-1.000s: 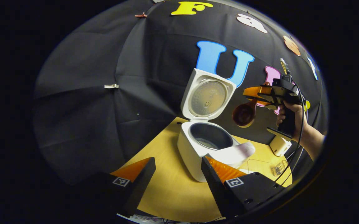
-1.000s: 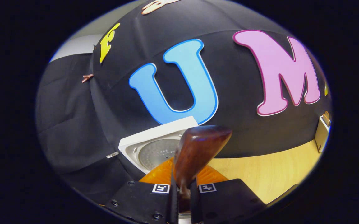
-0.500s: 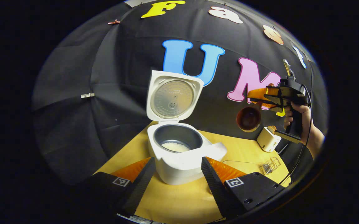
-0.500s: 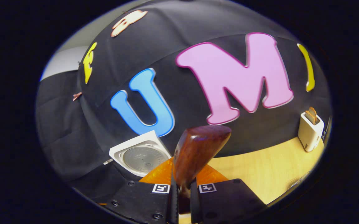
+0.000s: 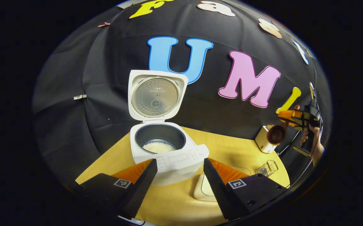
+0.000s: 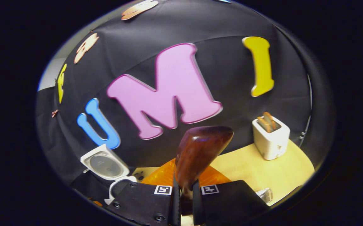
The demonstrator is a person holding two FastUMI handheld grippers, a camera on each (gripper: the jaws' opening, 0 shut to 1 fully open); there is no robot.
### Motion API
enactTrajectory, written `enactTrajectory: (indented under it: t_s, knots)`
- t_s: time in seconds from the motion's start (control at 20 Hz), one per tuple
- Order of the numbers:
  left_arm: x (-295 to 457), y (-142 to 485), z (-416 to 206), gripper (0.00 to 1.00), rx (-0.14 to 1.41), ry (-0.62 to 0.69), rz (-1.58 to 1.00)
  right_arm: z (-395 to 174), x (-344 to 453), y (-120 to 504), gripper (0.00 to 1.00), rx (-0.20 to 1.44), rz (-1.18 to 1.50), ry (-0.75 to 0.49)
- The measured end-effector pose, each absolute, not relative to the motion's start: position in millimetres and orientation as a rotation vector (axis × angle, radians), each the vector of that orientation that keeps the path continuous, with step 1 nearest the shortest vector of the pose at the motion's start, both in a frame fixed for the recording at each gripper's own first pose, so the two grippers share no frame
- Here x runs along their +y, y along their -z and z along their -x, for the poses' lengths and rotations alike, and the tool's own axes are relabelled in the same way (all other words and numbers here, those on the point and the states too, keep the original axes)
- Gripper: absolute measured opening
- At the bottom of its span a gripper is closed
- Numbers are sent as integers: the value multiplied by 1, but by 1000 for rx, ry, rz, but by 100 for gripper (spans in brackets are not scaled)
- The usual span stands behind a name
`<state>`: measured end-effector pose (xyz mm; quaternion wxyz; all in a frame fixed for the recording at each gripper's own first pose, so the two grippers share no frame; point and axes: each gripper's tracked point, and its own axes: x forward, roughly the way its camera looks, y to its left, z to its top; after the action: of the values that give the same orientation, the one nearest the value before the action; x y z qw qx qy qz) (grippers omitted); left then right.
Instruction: Close the left gripper, press the button to open the rice cooker; take a wooden spoon from the chopstick holder with the right hand, scoop a spoonful of rice and pour it into the rice cooker, then put the wooden spoon back into the chopstick holder.
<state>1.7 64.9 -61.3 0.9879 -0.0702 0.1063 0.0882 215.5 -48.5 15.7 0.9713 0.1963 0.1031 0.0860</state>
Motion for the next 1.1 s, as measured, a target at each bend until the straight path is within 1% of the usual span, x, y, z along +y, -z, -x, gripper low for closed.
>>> enactTrajectory:
  t_s: [0.2, 0.25, 0.3, 0.4, 0.65, 0.7, 0.75, 1.1]
  knots:
    - [53, 57, -13, 96, 214, -213, 155, -220, -122, 23, 19, 258, -435, -75]
    - [50, 56, -16, 92, 214, -221, 161, -217, -140, 33, 19, 267, -432, -49]
    - [47, 54, -17, 95, 211, -227, 166, -218, -154, 46, 19, 276, -432, -24]
    - [42, 51, -18, 96, 208, -237, 172, -216, -171, 74, 19, 306, -447, 10]
    - [36, 44, -14, 96, 215, -235, 145, -209, -186, 135, 19, 392, -478, 74]
    - [37, 44, -13, 92, 215, -237, 145, -207, -190, 144, 19, 399, -469, 91]
    - [38, 44, -12, 96, 220, -238, 148, -204, -191, 150, 19, 415, -460, 103]
    - [42, 47, -9, 96, 233, -219, 155, -206, -194, 176, 19, 413, -404, 147]
